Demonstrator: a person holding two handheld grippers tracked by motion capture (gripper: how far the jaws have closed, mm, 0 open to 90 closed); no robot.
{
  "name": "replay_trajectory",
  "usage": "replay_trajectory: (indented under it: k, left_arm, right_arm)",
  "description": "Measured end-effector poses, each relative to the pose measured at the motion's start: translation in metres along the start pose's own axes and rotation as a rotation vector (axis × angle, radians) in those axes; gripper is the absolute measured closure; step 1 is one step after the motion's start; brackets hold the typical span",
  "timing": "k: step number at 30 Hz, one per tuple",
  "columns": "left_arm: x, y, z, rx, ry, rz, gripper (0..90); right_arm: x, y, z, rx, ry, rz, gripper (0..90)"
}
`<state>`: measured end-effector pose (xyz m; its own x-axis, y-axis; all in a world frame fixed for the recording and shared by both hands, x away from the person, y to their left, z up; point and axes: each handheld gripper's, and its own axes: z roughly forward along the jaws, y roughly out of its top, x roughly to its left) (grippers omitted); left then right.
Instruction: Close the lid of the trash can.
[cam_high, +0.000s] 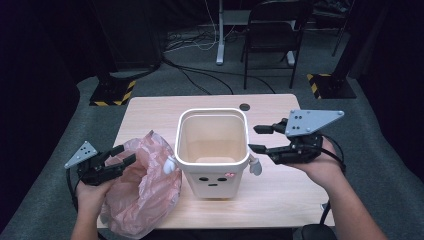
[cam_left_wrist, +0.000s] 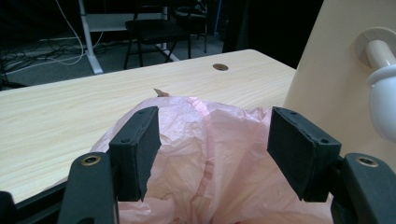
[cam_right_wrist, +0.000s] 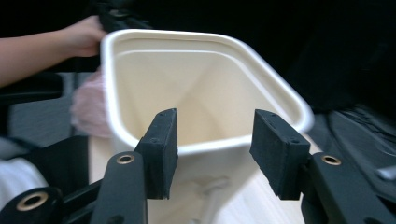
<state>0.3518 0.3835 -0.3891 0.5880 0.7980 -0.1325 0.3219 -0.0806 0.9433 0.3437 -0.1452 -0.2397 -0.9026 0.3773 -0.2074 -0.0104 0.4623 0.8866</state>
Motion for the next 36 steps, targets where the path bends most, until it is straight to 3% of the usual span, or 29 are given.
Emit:
replay_trajectory:
  k: [3,13,24,36]
  left_arm:
    - [0.0,0.001,-0.001,-0.006,-0.002,0.0,34.1]
    - [-0.001,0.0,0.0,0.005,-0.004,0.01,34.1]
    - [0.0,-0.002,0.0,0.006,0.0,0.007,34.2]
    - [0.001,-0.003,0.0,0.007,0.005,0.005,34.1]
  right_arm:
    - [-0.008,-0.006,-0.007,-0.006,-0.063,0.017,48.0]
    - [-0.021,-0.054,-0.011,0.026,-0.141,0.111,46.4]
    - [-0.02,-0.098,-0.003,0.006,-0.184,0.211,43.3]
    - [-0.015,-0.129,0.008,0.01,-0.269,0.252,40.0]
